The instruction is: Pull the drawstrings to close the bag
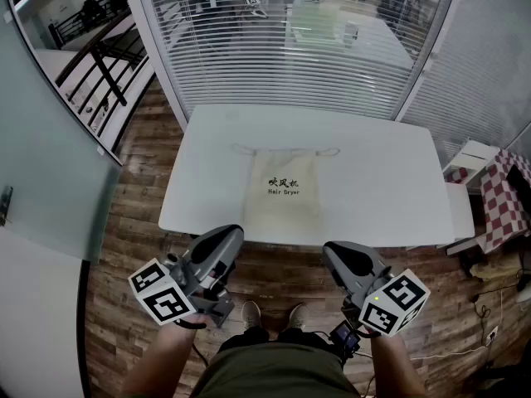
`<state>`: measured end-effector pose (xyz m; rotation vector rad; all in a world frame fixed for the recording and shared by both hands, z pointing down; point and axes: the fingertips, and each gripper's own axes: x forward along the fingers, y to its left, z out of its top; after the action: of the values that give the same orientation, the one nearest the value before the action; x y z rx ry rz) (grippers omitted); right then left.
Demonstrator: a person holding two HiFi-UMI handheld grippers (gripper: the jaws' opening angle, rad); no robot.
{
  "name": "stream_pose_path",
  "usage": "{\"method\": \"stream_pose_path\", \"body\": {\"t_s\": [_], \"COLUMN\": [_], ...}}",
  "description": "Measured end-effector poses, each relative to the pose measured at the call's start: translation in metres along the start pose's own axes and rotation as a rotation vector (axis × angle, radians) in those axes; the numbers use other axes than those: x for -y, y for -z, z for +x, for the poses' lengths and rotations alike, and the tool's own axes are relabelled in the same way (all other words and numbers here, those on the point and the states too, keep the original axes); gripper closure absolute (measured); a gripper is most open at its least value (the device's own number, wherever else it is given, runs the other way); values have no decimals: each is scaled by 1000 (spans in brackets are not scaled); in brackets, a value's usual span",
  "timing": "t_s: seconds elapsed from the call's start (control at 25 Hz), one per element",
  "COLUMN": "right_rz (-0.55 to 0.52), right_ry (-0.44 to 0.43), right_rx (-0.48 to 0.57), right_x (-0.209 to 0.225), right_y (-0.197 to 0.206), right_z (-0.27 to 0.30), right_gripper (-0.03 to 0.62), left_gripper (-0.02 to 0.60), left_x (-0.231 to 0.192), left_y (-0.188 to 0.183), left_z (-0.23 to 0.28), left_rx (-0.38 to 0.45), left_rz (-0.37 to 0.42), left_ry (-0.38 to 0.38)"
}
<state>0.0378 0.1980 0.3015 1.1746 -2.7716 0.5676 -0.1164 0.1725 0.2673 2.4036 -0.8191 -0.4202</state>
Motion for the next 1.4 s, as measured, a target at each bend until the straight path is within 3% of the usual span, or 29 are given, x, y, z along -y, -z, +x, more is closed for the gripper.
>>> {"method": "stream_pose_path", "body": {"t_s": [0.6,1.0,1.4], "right_rz": [35,49,64], "right_ry": [-2,-24,-16], "right_rx": [4,2,-11], "right_x": [33,65,94], "right_y": [5,11,13], "right_z": [-30,-70,-71], "right_gripper": [585,585,585], "left_gripper": [580,580,580], "left_x": [12,34,17], "left_y": [20,26,24], "left_z": [12,33,50], "left_rx": [5,38,38], "left_rz": [8,58,56], "left_ry": [-59,-81,-107]}}
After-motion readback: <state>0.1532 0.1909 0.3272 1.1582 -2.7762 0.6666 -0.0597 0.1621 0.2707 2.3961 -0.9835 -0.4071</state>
